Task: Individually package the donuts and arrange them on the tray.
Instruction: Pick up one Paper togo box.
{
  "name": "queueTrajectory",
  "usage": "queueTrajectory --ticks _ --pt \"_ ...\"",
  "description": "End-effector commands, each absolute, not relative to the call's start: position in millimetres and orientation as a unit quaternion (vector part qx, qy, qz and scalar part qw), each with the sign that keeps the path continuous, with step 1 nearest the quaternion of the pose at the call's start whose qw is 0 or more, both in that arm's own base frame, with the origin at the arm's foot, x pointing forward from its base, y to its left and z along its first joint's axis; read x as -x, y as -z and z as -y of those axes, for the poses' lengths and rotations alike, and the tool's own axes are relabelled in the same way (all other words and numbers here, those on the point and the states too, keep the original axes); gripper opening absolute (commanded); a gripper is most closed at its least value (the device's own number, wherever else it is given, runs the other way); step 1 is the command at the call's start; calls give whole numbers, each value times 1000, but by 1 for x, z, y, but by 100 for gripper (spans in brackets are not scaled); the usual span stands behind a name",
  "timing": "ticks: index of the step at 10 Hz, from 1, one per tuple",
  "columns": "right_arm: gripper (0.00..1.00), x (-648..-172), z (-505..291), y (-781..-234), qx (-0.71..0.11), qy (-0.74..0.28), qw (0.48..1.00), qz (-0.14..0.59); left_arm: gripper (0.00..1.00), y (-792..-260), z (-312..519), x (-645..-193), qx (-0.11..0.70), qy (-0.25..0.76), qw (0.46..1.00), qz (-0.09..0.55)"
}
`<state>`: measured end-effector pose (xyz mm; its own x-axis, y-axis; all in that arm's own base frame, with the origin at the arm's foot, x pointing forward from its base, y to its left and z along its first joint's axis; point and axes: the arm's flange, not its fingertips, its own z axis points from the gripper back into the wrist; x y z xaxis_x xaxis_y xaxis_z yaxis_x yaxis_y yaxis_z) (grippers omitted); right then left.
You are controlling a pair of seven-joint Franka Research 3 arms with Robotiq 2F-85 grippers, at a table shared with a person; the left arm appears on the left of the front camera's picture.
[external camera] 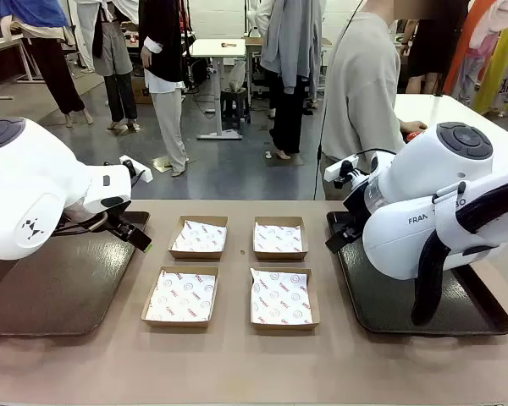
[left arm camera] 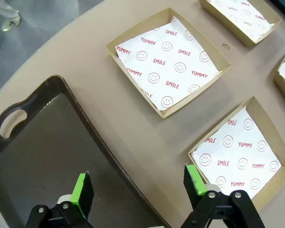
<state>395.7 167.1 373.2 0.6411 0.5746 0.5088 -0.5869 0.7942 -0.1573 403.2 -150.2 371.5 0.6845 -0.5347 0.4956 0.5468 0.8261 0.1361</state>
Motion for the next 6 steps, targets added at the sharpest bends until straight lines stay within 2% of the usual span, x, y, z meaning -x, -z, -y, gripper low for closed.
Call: queueTrajectory --ticks 1,6 --pt "100 -396 -167 -373 -11 -321 906 277 100 -372 150 -403 11 295 918 266" --pt "100 -396 -167 -373 -11 -321 906 277 100 -372 150 -403 11 295 918 266"
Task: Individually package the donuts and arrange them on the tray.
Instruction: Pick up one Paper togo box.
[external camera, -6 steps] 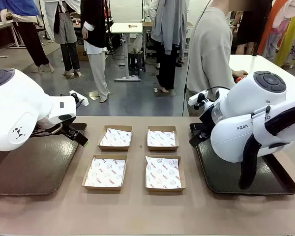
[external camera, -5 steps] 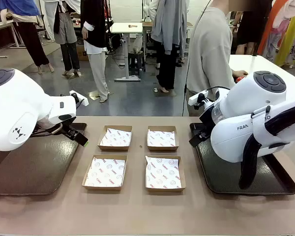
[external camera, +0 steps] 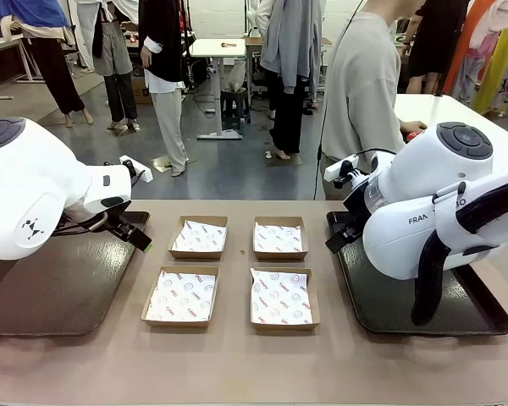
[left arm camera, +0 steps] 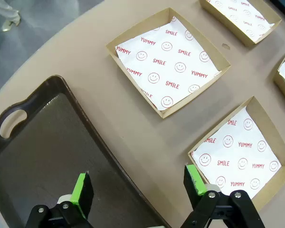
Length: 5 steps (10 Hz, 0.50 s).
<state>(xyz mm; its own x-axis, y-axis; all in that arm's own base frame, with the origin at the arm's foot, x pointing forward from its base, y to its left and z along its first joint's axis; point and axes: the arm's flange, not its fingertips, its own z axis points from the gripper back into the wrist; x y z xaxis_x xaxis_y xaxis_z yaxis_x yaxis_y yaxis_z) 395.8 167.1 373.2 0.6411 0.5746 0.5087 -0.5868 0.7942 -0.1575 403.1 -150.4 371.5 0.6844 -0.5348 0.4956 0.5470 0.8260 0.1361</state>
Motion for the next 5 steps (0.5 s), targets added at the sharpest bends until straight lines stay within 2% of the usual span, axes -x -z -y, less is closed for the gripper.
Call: queueTrajectory --ticks 1,5 --pt "100 -396 -167 -373 -11 -321 906 277 100 -372 150 -403 11 295 918 266" --pt "100 -396 -167 -373 -11 -321 906 277 100 -372 150 -403 11 295 918 266"
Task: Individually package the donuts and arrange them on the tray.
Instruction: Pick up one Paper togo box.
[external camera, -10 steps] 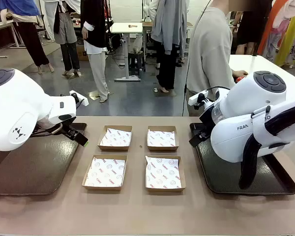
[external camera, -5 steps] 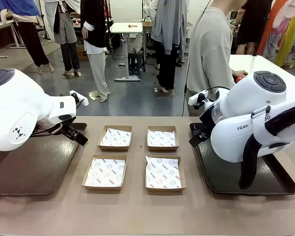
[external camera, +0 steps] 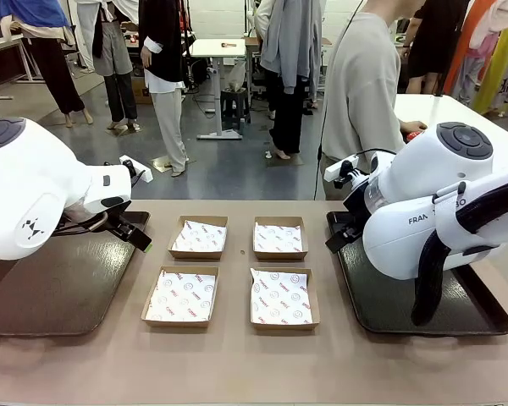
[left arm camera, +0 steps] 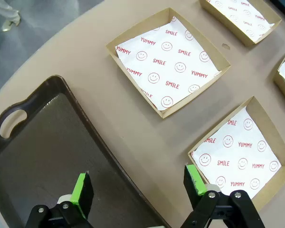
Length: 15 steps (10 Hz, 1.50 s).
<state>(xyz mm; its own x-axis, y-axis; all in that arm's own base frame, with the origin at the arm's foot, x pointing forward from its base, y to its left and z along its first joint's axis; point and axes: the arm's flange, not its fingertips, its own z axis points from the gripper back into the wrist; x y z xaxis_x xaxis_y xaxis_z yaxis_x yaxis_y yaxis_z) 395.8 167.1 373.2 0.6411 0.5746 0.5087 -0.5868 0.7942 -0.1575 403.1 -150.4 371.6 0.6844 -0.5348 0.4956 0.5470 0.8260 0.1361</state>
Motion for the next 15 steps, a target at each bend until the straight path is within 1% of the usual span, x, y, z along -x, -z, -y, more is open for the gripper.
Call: queueTrajectory --ticks 1,2,3,4,5,6,7,9,10,11,12,14,15 --pt "100 -396 -167 -373 -11 -321 906 277 100 -372 150 -403 11 295 918 266" --pt "100 -396 -167 -373 -11 -321 906 277 100 -372 150 -403 11 295 918 266" --pt "100 -374 -161 -378 -1 -307 914 265 100 -377 138 -374 15 357 896 265" --pt "100 -349 -151 -384 3 -306 916 260 100 -384 126 -340 -10 360 899 250" --pt "100 -316 -141 -391 1 -315 919 239 100 -390 109 -302 -7 357 905 231" --pt "100 -296 -135 -395 4 -315 923 222 100 -394 98 -283 -3 357 909 214" --pt "100 -274 -129 -392 1 -320 929 184 100 -393 90 -262 21 365 910 195" --pt "100 -238 -123 -381 -21 -331 936 121 100 -389 79 -238 49 360 916 172" --pt "100 -225 -118 -378 -19 -322 939 116 100 -381 78 -229 57 356 918 162" --pt "100 -223 -117 -375 -12 -315 941 120 100 -369 74 -236 51 347 922 163" --pt "100 -326 -161 -432 -6 -335 935 117 100 -456 119 -342 38 355 920 160" --pt "100 -326 -161 -432 -6 -335 935 117 100 -456 119 -342 38 355 920 160" --pt "100 -317 -159 -439 -5 -332 937 108 100 -456 119 -342 38 355 920 160"
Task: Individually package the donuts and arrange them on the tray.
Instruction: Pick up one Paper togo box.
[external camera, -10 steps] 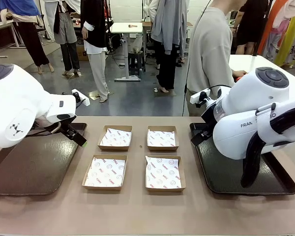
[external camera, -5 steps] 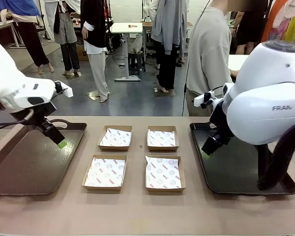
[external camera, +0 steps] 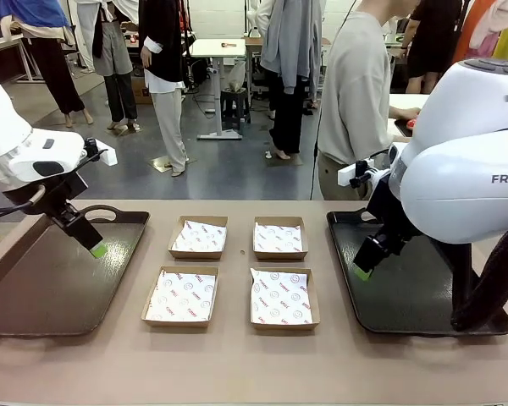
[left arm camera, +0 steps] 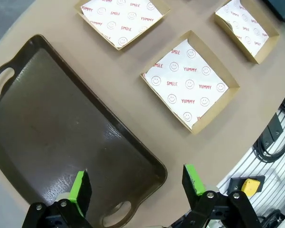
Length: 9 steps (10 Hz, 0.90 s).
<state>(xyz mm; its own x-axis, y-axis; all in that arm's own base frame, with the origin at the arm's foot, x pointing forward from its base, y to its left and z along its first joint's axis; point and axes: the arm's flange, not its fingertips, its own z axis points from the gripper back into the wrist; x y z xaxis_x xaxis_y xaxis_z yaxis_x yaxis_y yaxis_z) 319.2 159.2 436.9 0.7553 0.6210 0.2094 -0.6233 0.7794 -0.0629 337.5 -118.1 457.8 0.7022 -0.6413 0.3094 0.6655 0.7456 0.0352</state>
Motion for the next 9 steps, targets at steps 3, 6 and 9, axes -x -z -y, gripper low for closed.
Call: queueTrajectory --ticks 3,6,9 --pt "100 -346 -120 -430 -349 -233 902 106 100 -459 98 -352 281 302 896 165" --pt "100 -351 -44 -403 -574 -102 803 127 100 -447 66 -363 515 169 822 175" --pt "100 -329 22 -367 -622 -52 772 121 100 -423 25 -358 557 91 812 150"
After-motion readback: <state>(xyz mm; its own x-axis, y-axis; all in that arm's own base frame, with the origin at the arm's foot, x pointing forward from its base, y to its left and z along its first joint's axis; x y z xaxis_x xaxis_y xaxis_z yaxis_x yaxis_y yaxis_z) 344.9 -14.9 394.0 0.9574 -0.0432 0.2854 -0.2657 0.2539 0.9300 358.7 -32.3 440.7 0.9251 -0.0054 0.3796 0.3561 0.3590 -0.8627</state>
